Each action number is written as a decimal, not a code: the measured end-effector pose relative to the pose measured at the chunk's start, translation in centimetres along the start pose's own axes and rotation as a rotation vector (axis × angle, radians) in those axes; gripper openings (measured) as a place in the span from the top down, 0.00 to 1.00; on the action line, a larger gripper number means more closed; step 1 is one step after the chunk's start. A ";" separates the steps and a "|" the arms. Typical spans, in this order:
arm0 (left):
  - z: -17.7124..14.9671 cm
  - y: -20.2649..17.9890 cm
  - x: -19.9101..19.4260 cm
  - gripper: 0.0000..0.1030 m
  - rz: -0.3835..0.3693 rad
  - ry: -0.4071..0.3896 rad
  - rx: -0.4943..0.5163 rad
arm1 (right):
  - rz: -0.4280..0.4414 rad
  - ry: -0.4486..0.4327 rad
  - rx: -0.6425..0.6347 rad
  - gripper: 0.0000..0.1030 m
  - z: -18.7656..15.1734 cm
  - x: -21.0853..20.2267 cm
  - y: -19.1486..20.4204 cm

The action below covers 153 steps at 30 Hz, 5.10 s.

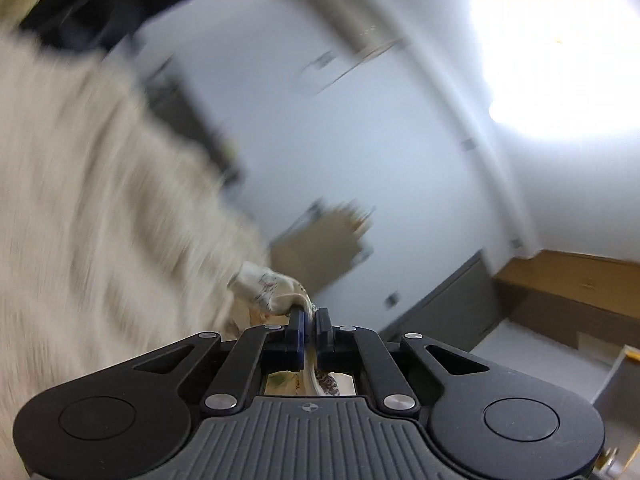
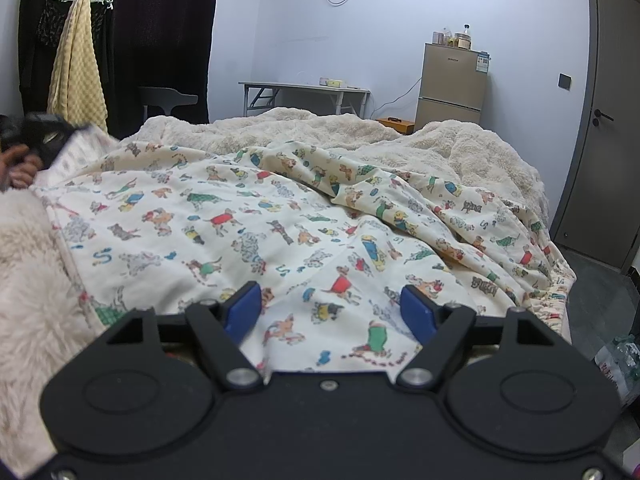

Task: Fold clothes

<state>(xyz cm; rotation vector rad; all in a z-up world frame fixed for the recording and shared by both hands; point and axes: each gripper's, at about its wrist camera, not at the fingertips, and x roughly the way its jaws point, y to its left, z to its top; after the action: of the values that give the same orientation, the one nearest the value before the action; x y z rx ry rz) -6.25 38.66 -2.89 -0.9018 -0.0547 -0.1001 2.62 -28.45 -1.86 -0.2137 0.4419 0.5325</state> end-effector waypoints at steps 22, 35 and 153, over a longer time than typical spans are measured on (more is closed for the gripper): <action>0.6 12.6 1.5 0.31 0.305 0.521 -0.099 | -0.001 0.007 0.002 0.24 0.1 0.1 0.0; -3.8 10.9 12.1 0.99 0.385 0.760 0.102 | -0.005 0.008 -0.005 0.23 0.0 0.3 0.2; -12.5 -22.3 33.5 1.00 0.222 0.553 1.129 | -0.014 0.013 0.004 0.21 -0.2 0.5 0.1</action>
<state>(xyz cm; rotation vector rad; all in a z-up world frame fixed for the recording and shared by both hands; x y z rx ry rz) 24.63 12.93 9.75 0.2704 0.4668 -0.0899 2.88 -28.17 -2.24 -0.2162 0.4536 0.5172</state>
